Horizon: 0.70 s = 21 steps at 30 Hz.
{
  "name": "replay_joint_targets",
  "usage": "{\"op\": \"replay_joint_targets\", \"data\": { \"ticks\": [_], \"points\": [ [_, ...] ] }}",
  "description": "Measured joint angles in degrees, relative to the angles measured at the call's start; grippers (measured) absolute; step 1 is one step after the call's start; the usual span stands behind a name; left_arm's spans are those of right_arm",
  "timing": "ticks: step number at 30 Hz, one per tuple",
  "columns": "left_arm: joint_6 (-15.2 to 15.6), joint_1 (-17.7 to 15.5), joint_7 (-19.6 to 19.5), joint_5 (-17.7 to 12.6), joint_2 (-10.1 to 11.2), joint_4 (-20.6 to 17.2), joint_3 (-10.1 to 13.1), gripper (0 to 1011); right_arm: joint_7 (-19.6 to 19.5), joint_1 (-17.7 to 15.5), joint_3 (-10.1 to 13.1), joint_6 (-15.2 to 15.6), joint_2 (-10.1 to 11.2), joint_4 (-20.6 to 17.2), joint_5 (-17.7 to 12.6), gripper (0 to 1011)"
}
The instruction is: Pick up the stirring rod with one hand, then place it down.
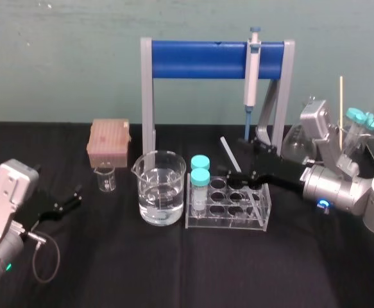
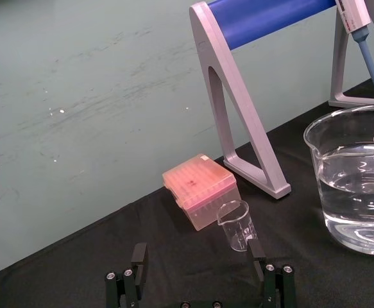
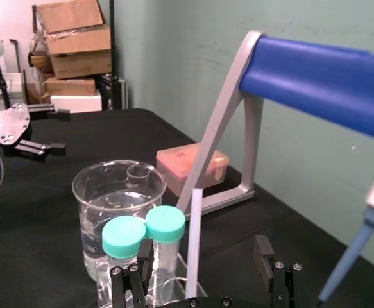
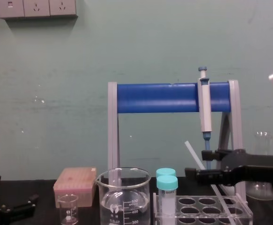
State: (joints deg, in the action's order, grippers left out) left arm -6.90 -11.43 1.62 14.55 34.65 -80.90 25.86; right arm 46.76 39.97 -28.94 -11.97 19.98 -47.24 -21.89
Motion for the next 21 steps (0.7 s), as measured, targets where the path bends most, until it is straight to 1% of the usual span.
{"op": "replay_joint_targets", "data": {
  "ticks": [2, 7, 21],
  "points": [
    [0.0, 0.0, 0.0, 0.0, 0.0, 0.0, 0.0, 1000, 0.6, 0.6, -0.3, 0.1, -0.6, 1.2, 0.0, 1000],
    [0.0, 0.0, 0.0, 0.0, 0.0, 0.0, 0.0, 1000, 0.8, 1.0, -0.4, 0.3, -1.3, 2.4, 0.1, 1000],
    [0.0, 0.0, 0.0, 0.0, 0.0, 0.0, 0.0, 1000, 0.7, 0.9, -0.4, 0.3, -1.0, 2.0, 0.2, 1000]
  ]
}}
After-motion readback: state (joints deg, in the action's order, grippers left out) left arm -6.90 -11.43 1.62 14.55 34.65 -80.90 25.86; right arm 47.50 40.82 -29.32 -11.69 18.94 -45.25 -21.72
